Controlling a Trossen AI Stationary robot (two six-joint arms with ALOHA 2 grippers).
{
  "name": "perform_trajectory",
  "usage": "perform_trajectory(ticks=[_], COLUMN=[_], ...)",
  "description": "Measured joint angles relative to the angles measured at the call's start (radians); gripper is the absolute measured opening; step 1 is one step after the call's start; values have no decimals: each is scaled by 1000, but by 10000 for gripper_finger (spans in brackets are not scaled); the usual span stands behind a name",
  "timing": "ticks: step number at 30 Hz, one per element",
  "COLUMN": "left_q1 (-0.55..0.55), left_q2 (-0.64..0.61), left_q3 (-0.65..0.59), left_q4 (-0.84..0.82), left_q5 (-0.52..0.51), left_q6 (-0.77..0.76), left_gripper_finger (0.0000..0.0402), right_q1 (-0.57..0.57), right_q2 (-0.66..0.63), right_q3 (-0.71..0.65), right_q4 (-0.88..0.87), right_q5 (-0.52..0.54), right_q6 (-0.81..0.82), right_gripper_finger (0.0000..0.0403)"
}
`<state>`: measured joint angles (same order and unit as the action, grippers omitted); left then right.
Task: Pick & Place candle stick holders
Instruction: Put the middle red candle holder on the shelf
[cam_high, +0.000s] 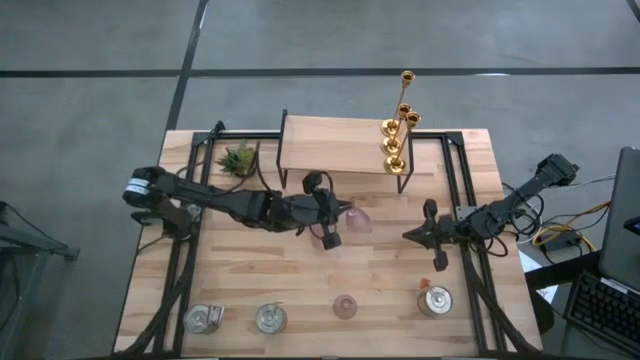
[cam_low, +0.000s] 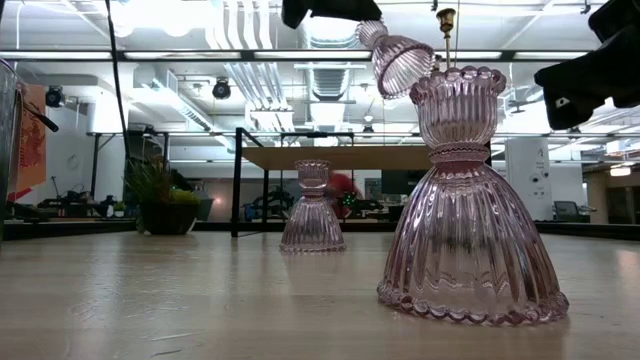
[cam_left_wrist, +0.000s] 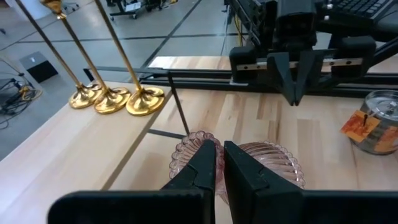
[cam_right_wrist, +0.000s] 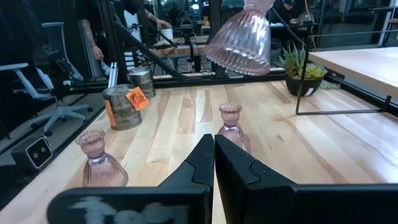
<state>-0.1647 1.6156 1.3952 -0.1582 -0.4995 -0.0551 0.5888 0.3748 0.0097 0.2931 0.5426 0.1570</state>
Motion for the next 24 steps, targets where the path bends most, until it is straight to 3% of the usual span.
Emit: perform_trajectory(ticks=[11,24], left_q1=[42,147], left_q2=[-1,1], left_q3=[32,72], left_q4=[-46,-36], left_q5=[0,0], left_q6=[25,225], left_gripper_finger=[19,19], right_q1=[0,0], right_q2=[0,0], right_q3=[0,0], right_q4=[-6,-5], right_q5=[0,6], right_q6=[0,-9], right_gripper_finger=[8,8])
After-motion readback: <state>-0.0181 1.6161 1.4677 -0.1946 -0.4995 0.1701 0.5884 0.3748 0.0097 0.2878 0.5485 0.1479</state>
